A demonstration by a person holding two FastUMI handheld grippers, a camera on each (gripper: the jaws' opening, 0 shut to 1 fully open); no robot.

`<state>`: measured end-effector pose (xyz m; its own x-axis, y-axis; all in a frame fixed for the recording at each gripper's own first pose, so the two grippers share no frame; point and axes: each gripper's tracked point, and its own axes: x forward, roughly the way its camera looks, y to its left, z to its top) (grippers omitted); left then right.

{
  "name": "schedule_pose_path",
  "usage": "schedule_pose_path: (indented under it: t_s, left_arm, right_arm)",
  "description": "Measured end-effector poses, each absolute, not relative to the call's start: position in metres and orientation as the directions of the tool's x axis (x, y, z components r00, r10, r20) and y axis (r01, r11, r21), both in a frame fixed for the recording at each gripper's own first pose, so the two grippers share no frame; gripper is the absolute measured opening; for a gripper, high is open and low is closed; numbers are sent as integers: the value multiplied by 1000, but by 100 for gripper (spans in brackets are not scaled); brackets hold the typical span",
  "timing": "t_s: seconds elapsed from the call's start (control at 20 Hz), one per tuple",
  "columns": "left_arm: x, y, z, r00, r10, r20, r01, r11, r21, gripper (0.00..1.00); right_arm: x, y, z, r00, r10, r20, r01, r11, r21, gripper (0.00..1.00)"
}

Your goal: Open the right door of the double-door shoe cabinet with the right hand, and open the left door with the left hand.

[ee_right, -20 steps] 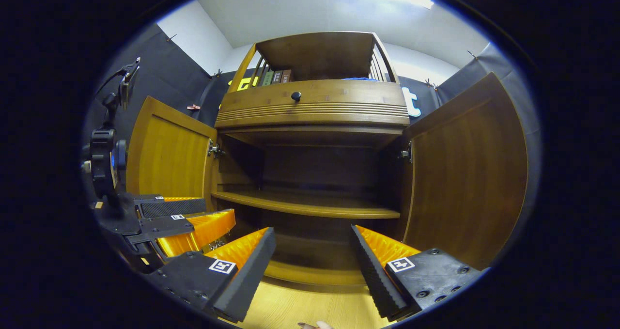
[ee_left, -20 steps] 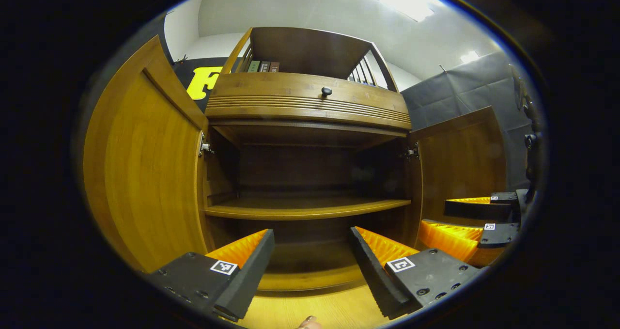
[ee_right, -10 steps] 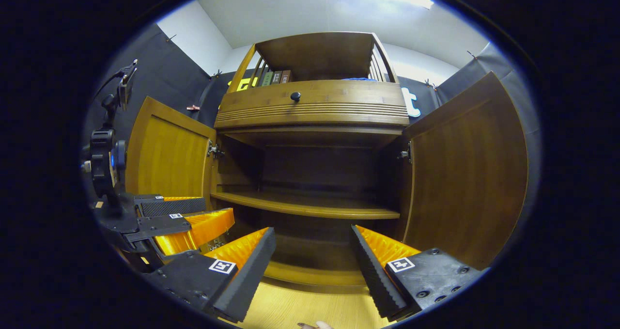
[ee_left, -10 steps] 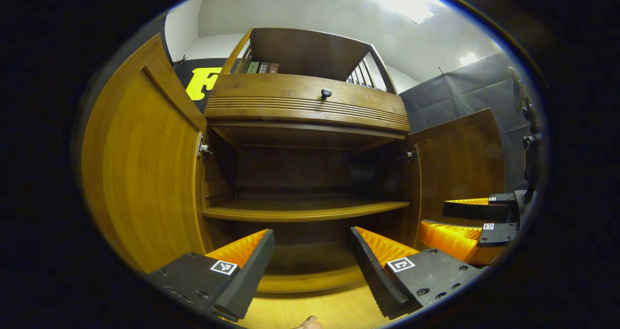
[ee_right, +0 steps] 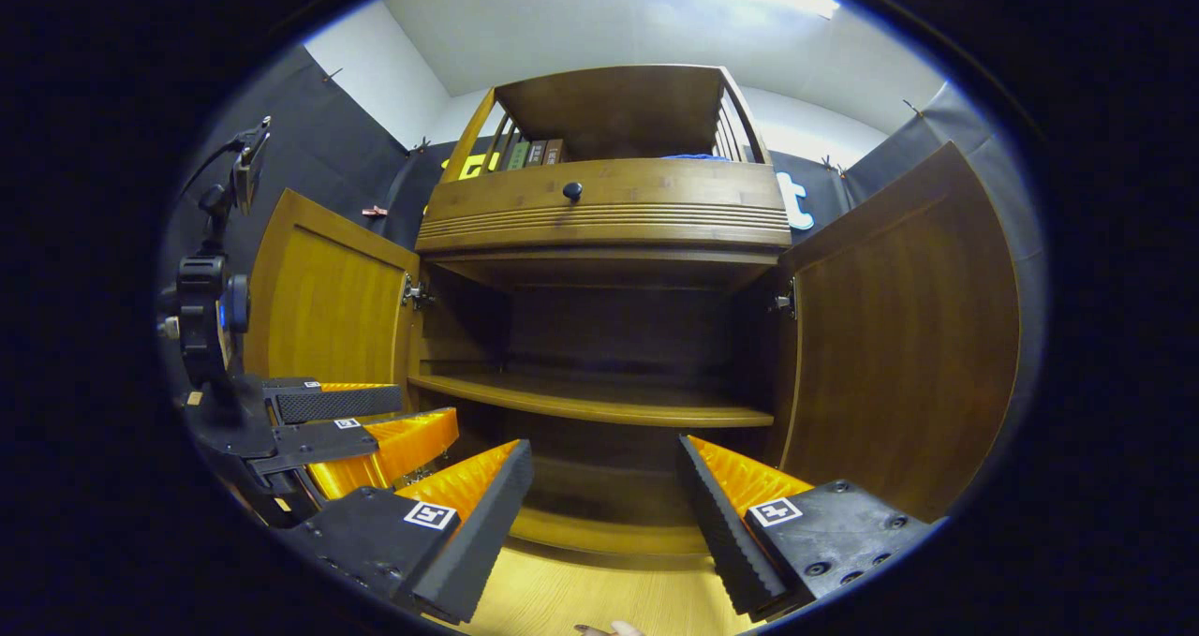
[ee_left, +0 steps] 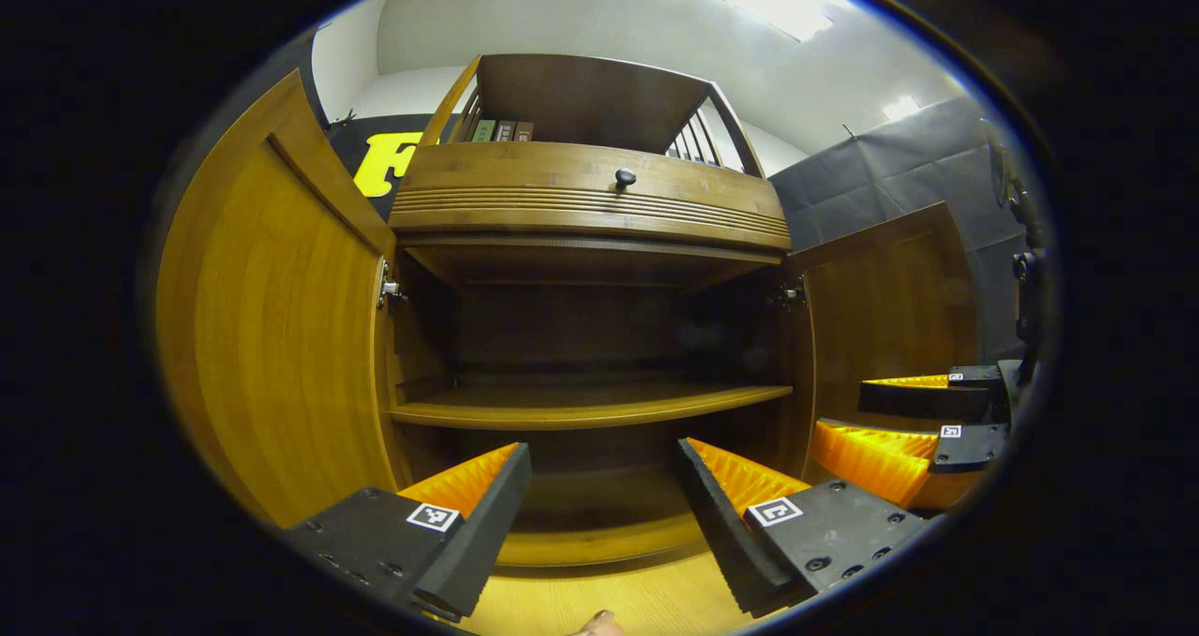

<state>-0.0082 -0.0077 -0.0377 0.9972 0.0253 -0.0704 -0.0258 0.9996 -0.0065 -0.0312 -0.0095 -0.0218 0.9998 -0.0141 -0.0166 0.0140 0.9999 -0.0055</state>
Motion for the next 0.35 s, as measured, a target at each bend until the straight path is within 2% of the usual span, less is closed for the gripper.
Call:
schedule_pose_path:
  t_s: [0.25,0.35]
  left_arm:
    - [-8,-6,-35,998,33,-58,-34,999,-12,96]
    - [-8,-7,-36,998,29,-57,-29,999,-14,96]
  right_arm:
    - [-31,-7,-23,1000,-8,-19,8,1000,-20,99]
    - [-30,-8,-23,1000,-6,-19,5,1000,-22,95]
